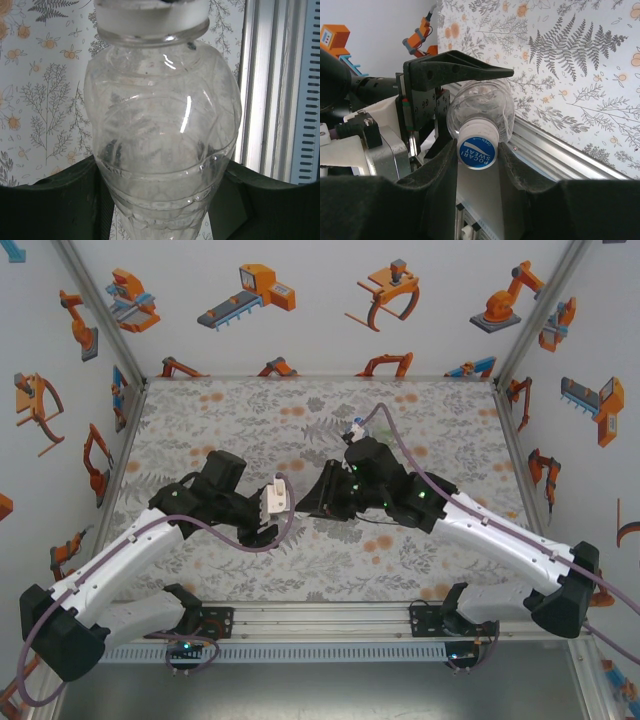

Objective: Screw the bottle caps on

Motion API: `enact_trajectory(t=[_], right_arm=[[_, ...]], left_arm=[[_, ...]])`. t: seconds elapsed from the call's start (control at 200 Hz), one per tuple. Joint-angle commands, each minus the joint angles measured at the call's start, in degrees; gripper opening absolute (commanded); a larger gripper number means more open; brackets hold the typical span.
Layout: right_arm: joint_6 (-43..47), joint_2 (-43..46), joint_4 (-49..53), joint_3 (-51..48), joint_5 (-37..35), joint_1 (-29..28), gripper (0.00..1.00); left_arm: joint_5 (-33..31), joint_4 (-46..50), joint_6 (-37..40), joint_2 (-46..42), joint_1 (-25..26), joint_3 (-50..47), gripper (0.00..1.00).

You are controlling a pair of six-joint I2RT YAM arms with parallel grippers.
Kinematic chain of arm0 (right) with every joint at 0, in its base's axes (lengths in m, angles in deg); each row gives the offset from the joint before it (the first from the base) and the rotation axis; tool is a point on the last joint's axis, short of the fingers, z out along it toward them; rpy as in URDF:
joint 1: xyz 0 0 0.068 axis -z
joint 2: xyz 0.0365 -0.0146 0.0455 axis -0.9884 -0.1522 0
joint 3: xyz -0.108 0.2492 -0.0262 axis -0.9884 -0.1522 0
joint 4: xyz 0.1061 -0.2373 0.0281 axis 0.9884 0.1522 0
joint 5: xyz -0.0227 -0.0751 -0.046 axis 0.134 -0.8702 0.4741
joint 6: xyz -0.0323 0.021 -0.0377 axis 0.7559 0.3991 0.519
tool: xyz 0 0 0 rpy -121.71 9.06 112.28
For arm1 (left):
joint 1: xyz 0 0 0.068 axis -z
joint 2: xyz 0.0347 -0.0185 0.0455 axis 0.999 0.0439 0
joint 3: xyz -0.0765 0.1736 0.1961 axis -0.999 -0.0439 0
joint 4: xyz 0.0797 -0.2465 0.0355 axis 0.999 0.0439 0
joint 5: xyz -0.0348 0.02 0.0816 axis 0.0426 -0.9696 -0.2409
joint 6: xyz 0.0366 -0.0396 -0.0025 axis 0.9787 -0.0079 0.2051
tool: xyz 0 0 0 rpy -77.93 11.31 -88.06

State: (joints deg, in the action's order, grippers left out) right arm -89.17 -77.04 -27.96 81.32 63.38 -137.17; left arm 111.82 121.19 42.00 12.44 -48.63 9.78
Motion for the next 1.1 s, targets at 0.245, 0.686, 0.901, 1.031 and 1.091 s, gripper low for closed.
enact_trajectory(t=[0.245, 0.686, 0.901, 1.031, 1.091], right_arm=[[20.44, 0.70, 3.60, 7.53, -6.64, 0.49, 0.54], [53.51, 1.61, 3.75, 13.19, 9.89, 2.36, 0.48], [71.22, 2.80, 5.03, 13.31, 21.16, 2.22, 0.52], [78.28, 3.24, 5.72, 12.54, 24.51, 2.22, 0.56], [80.68, 3.02, 6.67, 12.51, 25.70, 2.22, 0.57]], left_arm=[[10.92, -7.04, 1.54, -0.77, 1.04, 0.78, 0.00], [13.82, -6.25, 3.01, -0.85, 1.05, 0.69, 0.00], [15.59, -5.10, 4.21, -0.99, 1.06, 0.90, 0.00], [16.61, -4.82, 4.71, -0.92, 1.01, 0.99, 0.00], [16.93, -4.59, 4.83, -0.91, 1.03, 1.00, 0.00]])
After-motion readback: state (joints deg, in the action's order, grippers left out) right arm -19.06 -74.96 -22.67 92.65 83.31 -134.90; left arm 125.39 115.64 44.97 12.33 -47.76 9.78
